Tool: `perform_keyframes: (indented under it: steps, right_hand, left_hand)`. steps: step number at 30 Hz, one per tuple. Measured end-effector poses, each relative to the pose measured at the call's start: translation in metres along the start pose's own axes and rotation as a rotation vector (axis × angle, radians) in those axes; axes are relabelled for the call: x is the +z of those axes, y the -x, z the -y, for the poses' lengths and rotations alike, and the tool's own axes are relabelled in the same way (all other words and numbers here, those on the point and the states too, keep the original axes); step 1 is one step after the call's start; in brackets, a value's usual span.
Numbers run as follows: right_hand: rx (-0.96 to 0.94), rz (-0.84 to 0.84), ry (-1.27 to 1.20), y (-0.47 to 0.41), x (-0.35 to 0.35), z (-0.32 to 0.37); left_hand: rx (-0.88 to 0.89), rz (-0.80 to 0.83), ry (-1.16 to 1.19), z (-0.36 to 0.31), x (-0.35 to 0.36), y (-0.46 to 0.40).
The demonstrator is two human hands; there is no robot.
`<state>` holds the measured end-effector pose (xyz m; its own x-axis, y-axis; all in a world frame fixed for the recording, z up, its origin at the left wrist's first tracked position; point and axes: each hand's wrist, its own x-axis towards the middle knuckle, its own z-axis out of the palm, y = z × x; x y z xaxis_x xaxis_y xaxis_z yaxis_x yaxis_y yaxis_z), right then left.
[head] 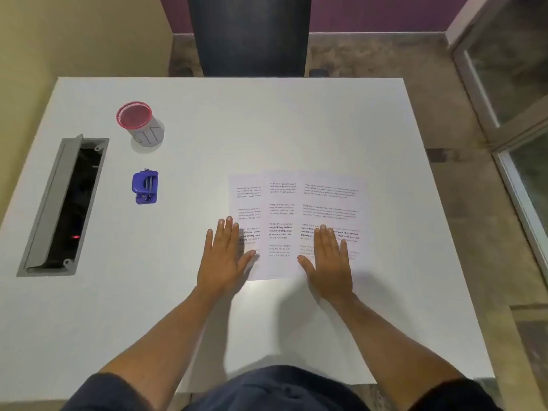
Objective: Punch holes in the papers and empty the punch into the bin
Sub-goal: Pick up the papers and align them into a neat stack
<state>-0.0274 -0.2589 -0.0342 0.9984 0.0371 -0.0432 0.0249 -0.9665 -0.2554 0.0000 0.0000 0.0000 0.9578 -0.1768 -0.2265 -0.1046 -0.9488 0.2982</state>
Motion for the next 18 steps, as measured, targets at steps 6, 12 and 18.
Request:
perform_keyframes:
  steps: [6,12,18]
  right_hand:
    - [0.074,0.268,0.035,0.015,0.019,-0.006]
    - [0.067,0.338,0.072,0.011,0.021,-0.007]
    - [0.069,0.326,0.077,0.011,0.024,-0.007]
  left_hand:
    - [-0.216,0.076,0.135,-0.008,0.018,0.008]
    - [-0.391,0.064,0.214,-0.018,0.019,-0.004]
    - [-0.535,-0.012,0.449,-0.025,0.021,-0.021]
